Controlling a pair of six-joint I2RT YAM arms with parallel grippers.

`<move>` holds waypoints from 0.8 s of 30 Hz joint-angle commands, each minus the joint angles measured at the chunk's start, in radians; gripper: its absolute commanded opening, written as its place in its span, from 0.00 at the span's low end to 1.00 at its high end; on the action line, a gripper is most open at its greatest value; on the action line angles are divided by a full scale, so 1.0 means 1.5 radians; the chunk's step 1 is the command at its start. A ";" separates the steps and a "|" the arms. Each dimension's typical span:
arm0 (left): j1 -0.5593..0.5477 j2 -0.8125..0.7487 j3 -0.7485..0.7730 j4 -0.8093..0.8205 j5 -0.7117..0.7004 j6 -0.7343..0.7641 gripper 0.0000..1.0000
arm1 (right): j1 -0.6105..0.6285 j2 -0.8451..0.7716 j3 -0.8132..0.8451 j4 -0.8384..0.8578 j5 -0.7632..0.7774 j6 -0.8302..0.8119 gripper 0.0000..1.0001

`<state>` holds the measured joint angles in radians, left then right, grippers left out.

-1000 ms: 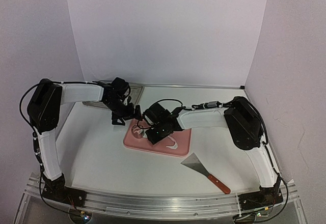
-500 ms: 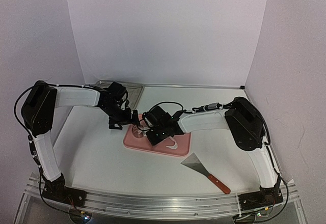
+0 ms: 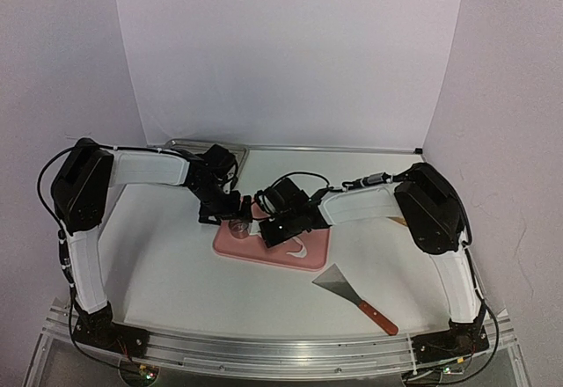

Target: Roll out the dumpling wrappers from the dough

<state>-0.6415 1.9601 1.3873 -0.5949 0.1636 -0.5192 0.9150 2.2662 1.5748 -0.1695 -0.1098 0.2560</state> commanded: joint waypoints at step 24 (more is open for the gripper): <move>-0.034 0.097 0.093 -0.088 -0.088 -0.001 0.55 | 0.002 -0.033 -0.077 -0.101 -0.083 -0.053 0.00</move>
<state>-0.6915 2.0603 1.5012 -0.6867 0.0749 -0.5205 0.9073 2.2260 1.5046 -0.1362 -0.1653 0.2283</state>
